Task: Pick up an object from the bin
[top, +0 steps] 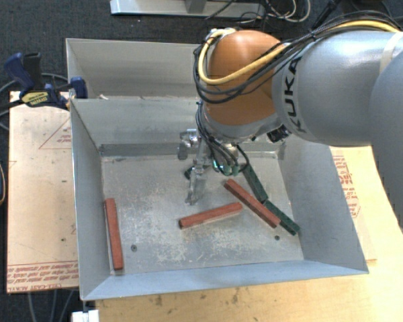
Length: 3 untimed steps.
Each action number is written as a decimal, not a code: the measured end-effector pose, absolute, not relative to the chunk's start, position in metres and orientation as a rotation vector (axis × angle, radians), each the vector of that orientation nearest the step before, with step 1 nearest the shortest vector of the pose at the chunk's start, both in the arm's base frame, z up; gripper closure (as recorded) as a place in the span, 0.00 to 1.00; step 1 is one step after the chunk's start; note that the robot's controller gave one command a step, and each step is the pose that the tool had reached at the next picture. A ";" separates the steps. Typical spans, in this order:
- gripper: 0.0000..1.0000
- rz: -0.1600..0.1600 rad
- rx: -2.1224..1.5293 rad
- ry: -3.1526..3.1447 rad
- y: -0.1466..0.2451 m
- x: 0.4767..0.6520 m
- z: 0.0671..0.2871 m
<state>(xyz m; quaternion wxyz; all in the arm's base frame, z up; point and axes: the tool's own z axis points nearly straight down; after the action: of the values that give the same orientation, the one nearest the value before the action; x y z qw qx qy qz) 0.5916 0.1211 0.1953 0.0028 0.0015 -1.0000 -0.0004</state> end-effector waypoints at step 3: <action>1.00 -0.002 0.219 -3.136 0.041 0.552 0.071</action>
Offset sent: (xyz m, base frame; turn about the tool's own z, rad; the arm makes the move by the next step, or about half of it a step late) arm -0.0227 -0.0647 -0.0732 -0.0571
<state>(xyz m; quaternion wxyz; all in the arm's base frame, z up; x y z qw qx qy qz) 0.5524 0.0407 0.0712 -0.0011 0.0697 -0.9976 -0.0007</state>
